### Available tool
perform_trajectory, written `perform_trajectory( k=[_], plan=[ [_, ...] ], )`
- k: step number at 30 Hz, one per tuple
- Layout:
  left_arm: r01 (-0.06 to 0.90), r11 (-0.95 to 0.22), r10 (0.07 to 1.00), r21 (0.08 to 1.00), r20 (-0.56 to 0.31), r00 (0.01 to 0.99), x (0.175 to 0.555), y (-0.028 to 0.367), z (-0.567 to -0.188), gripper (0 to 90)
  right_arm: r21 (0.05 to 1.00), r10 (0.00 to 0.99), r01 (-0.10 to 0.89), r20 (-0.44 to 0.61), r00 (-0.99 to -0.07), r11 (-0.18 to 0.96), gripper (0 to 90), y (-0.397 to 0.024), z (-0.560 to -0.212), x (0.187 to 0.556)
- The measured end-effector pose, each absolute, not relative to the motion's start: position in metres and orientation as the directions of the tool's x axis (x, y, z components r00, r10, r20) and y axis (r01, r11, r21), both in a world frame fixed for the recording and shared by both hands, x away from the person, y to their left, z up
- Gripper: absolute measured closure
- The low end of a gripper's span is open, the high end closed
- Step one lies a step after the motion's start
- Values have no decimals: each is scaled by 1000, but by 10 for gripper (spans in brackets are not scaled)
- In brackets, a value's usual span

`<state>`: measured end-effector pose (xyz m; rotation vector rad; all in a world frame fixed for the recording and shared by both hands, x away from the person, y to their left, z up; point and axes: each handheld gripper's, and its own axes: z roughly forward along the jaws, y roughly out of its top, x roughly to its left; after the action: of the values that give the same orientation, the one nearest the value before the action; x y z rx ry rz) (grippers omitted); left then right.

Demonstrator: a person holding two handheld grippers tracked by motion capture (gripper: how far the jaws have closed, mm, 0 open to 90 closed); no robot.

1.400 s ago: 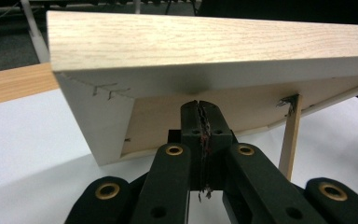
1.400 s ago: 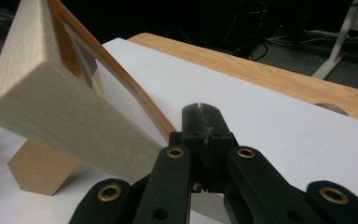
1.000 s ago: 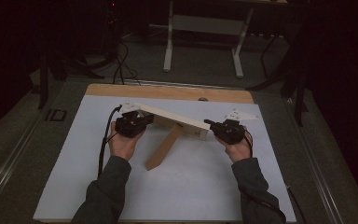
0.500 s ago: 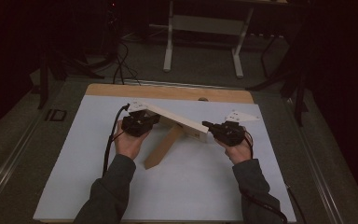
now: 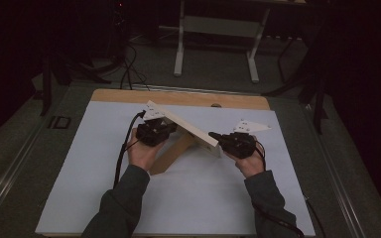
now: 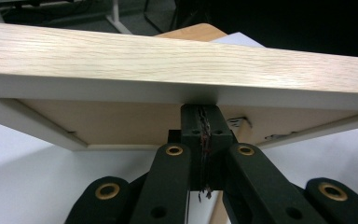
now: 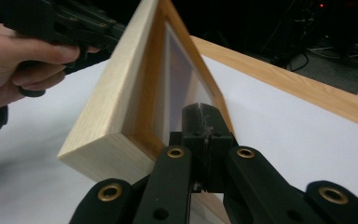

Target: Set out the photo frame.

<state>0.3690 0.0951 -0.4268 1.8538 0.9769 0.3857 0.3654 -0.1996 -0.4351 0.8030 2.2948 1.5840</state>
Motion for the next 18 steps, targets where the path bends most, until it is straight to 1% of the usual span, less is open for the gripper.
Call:
perform_trajectory(
  k=[18],
  plan=[
    [446, -252, 742, 859, -124, 658, 364, 79, -425, 900, 917, 498, 257, 75, -864, 307, 898, -180, -428, 352]
  ],
)
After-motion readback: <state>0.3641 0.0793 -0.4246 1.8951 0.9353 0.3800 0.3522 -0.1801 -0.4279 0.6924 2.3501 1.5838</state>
